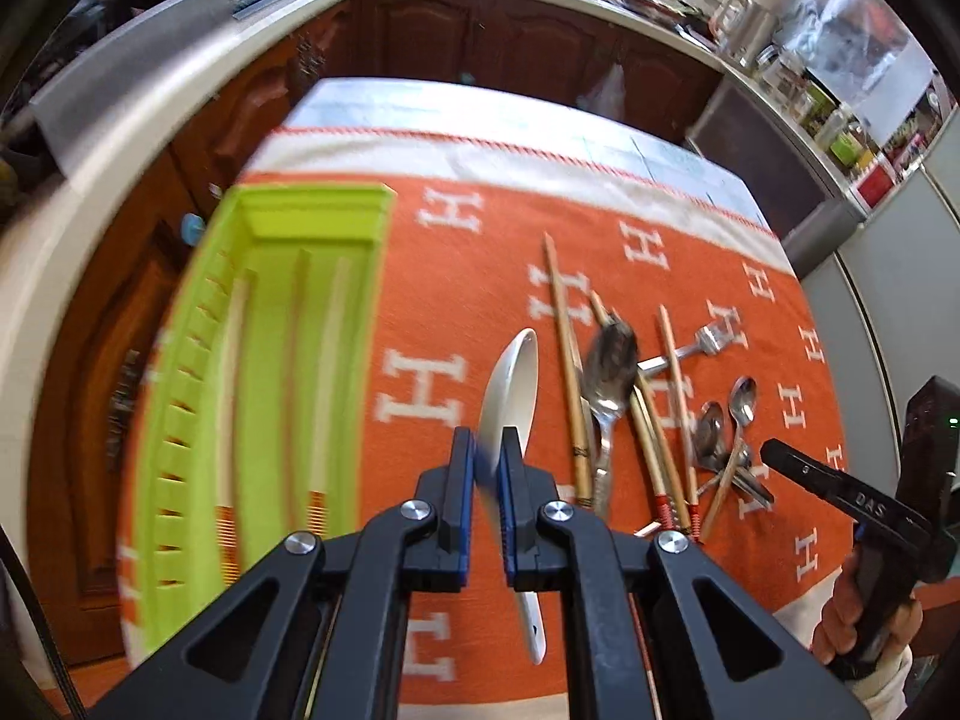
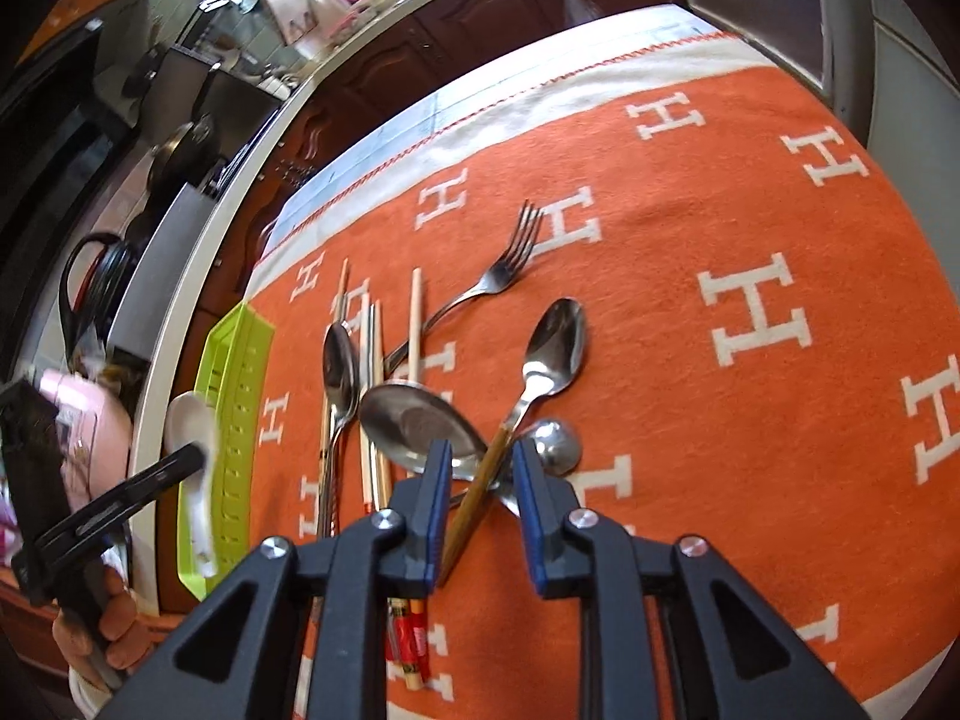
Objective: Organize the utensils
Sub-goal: 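Grasp the white ceramic spoon with the left tool while the right tool grasps a wooden-handled spoon, then carry both spoons into the green tray and open both tools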
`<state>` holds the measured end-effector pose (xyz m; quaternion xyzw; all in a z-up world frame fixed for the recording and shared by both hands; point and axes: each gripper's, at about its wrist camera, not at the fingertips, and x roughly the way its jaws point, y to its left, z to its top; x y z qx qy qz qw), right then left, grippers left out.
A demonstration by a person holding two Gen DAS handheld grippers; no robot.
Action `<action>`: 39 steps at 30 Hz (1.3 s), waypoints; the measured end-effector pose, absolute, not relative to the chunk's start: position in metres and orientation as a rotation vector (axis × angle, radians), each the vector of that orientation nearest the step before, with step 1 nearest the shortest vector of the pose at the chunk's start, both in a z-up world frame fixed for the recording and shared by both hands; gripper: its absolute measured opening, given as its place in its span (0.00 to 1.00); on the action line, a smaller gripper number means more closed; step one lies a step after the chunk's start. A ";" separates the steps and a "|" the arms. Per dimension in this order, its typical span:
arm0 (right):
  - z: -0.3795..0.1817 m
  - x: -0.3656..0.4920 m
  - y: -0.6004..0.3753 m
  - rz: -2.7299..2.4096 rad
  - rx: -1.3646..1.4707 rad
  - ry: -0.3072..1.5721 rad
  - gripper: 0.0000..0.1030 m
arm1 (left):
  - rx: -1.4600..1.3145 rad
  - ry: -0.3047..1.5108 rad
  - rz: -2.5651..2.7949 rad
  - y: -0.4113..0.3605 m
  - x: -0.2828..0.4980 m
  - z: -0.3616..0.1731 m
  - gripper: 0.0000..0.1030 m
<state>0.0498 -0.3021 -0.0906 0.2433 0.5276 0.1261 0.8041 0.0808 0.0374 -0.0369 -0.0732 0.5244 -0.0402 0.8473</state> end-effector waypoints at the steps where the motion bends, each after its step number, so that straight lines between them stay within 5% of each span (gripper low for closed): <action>1: -0.092 0.052 -0.303 0.265 0.532 1.136 0.20 | -0.155 1.100 -0.068 0.045 0.081 -0.033 0.05; 18: -0.120 0.088 -0.303 0.221 0.671 1.243 0.20 | -0.211 1.139 0.063 0.113 0.078 -0.047 0.05; 22: -0.122 0.087 -0.300 0.217 0.651 1.244 0.07 | -0.217 1.148 0.082 0.120 0.078 -0.052 0.05; 39: -0.052 0.063 -0.260 0.294 0.546 1.108 0.05 | -0.115 1.161 0.157 0.134 0.067 -0.072 0.05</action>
